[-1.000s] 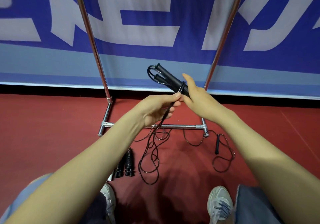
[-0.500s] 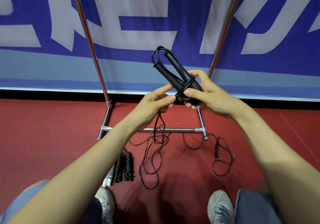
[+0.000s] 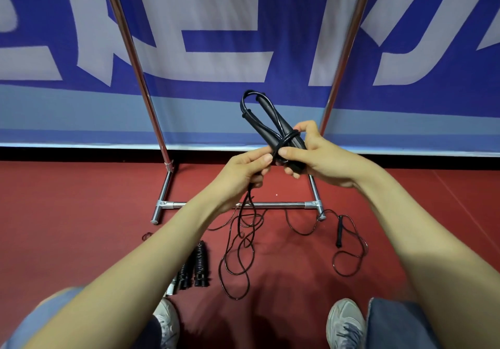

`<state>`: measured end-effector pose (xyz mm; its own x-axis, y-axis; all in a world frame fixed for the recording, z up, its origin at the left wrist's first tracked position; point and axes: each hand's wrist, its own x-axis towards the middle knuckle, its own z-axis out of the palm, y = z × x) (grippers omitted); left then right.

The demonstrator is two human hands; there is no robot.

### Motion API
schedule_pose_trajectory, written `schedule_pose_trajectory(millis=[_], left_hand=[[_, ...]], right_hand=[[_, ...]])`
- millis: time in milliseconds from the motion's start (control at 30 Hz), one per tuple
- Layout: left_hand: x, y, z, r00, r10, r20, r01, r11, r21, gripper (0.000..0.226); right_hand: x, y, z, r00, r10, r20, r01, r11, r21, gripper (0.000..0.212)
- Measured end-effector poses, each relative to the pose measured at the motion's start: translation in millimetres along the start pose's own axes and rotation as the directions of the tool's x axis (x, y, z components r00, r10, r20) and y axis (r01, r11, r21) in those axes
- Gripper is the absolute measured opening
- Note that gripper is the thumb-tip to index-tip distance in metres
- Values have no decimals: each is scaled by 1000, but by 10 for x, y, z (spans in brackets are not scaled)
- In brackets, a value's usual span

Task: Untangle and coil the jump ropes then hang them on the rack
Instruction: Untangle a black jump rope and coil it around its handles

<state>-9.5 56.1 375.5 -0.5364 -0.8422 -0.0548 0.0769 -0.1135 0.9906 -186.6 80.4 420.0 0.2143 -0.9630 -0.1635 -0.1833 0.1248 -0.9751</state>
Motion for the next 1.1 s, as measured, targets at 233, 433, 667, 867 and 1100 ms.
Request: schedule_pose_trajectory(millis=[233,433,667,867,1100], left_hand=[[13,19,-27,1000,31,-1,-30,994,103,34],[-11,-12,-12,1000,-16,19,13,993,117,40],[8,21,-149,999,40,6,-40,980,195,37],[-28,-34,-288,999,9,42,-24,924,382,38],[-51,-105,-575,997,-2,72,-35,860,510,12]], right_hand=[[7,37,-14,999,-12,31,14,999,-41,35],[20,44,80,998,-37,-45,34,996,-80,31],[37,24,73,988,-103,-113,103,995,-5,48],[25,26,108,984,-157,-82,156,988,-24,25],[-219,-120,75,973,-136,186,125,990,68,35]])
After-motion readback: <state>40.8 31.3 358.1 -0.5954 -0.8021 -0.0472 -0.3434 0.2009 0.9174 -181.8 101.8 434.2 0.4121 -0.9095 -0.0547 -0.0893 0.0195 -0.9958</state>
